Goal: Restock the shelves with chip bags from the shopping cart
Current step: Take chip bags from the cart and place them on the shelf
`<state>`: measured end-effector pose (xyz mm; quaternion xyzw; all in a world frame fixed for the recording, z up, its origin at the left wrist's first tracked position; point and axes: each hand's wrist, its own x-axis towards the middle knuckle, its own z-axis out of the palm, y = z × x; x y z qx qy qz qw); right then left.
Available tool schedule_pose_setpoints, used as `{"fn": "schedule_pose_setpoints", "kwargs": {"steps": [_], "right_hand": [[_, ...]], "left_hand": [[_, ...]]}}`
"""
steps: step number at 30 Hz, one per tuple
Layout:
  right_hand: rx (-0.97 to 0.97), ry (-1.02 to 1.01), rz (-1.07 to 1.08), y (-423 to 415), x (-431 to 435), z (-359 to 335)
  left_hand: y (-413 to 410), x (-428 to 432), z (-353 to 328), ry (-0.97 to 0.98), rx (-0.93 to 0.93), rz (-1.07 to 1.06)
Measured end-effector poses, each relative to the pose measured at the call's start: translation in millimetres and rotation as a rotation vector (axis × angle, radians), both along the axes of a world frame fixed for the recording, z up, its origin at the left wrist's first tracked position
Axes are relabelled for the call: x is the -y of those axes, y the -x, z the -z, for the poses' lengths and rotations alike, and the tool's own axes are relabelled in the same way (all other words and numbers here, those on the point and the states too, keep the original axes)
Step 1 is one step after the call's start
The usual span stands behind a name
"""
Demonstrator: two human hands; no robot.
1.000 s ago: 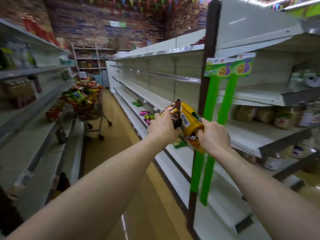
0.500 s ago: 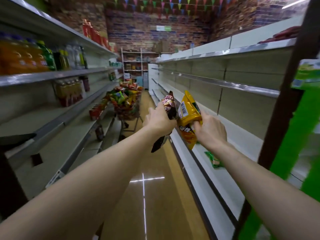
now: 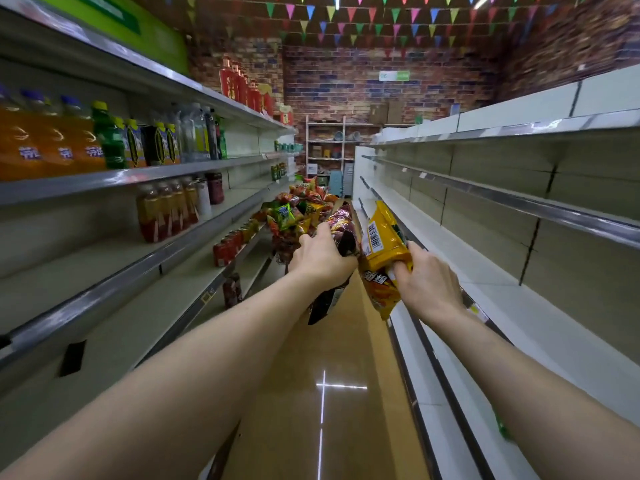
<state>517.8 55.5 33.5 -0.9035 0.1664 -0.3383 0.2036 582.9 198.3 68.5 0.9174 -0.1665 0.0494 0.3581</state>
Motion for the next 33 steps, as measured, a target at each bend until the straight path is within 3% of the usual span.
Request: {"fn": "schedule_pose_setpoints", "kwargs": {"steps": [18, 33], "right_hand": [[0.039, 0.01, 0.032, -348, 118, -26], [0.059, 0.001, 0.004, -624, 294, -24]], "left_hand": [[-359, 119, -17, 0.06, 0.063, 0.047], [-636, 293, -5, 0.104, 0.024, 0.044]]}}
